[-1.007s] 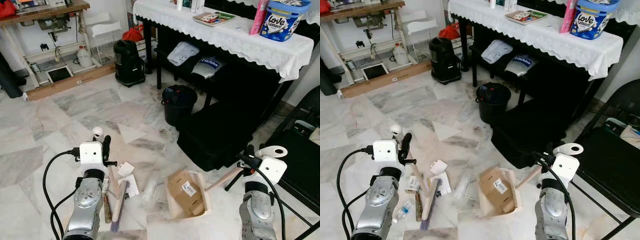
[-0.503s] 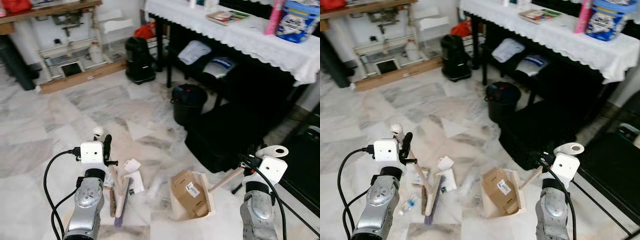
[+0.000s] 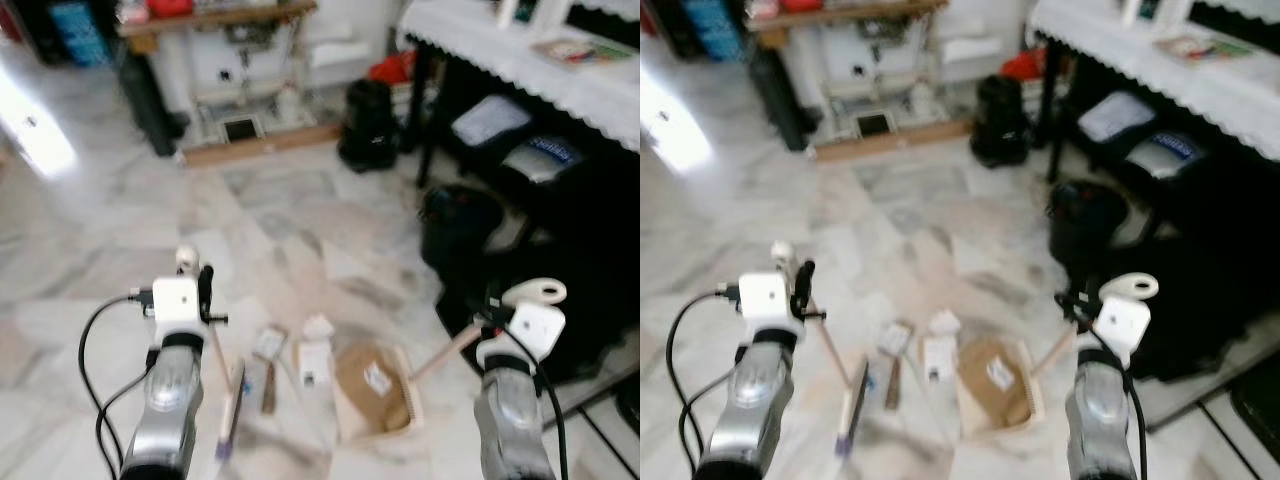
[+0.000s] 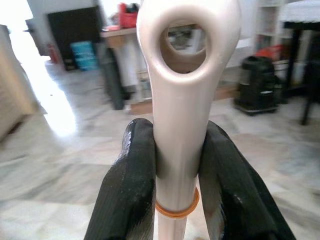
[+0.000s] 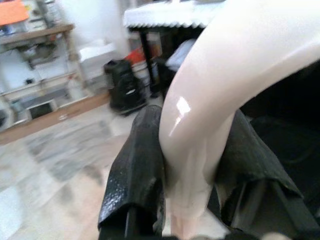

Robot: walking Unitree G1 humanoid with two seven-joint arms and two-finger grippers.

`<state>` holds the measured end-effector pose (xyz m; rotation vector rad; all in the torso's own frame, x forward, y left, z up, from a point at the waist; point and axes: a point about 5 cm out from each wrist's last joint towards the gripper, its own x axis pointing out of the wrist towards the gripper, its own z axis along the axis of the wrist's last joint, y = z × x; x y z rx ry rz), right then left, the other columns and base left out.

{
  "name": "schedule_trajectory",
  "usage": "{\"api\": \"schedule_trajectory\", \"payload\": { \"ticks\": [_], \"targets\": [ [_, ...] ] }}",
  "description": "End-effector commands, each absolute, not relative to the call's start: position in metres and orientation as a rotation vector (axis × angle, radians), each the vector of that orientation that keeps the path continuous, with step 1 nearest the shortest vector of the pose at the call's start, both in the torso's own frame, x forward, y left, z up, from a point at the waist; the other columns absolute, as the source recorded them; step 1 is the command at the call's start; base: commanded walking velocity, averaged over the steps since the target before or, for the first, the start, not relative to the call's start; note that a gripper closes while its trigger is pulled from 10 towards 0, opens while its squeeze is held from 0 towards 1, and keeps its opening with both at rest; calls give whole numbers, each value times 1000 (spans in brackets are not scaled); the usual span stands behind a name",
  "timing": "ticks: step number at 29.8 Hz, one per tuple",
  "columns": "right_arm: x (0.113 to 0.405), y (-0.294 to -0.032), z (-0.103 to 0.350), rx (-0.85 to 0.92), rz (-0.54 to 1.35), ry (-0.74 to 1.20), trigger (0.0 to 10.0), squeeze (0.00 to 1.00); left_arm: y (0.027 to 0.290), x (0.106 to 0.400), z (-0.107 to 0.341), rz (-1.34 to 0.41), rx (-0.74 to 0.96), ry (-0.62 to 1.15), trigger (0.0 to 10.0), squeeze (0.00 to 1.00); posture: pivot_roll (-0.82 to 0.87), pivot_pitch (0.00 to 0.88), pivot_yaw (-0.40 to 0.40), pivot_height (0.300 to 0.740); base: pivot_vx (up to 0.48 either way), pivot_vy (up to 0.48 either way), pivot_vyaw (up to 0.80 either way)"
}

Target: Sweep floor

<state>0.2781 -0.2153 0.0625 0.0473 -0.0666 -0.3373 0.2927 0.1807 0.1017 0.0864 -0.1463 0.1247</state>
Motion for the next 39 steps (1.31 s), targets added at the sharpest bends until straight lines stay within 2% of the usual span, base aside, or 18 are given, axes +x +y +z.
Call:
{"api": "schedule_trajectory", "payload": {
  "ticks": [1, 8, 13, 14, 18, 27, 30, 35, 39],
  "targets": [
    [285, -214, 79, 56, -330, -138, 10000, 0, 186, 294, 112, 149, 118, -187, 10000, 0, -81, 0, 22, 740, 0, 0, 800],
    [287, -209, 78, 65, -304, -129, 10000, 0, 199, 290, 108, 183, 140, -170, 10000, 0, -53, 0, 0, 740, 0, 0, 796],
    [289, -205, 76, 63, -273, -113, 10000, 0, 220, 285, 105, 257, 153, -155, 10000, 0, -16, 0, -33, 740, 0, 0, 800],
    [291, -201, 74, 66, -252, -105, 10000, 0, 226, 281, 103, 269, 156, -144, 10000, 0, 16, 0, -65, 740, 0, 0, 800],
    [291, -198, 72, 58, -236, -96, 10000, 0, 230, 276, 98, 270, 160, -124, 10000, 0, 34, 0, -82, 740, 0, 0, 800],
    [298, -200, 73, 46, -215, -84, 10000, 0, 227, 278, 97, 270, 152, -122, 10000, 0, 70, 0, -80, 740, 0, 0, 800],
    [296, -211, 70, 45, -266, -77, 10000, 0, 218, 280, 92, 235, 140, -101, 10000, 0, 10, 0, -34, 740, 0, 0, 800],
    [291, -227, 65, 27, -308, -49, 10000, 0, 203, 287, 89, 190, 127, -91, 10000, 0, -23, 0, -20, 740, 0, 0, 774],
    [284, -245, 64, 28, -341, -55, 10000, 0, 189, 285, 83, 143, 113, -74, 10000, 0, -60, 0, -1, 740, 0, 0, 100]
  ]
}}
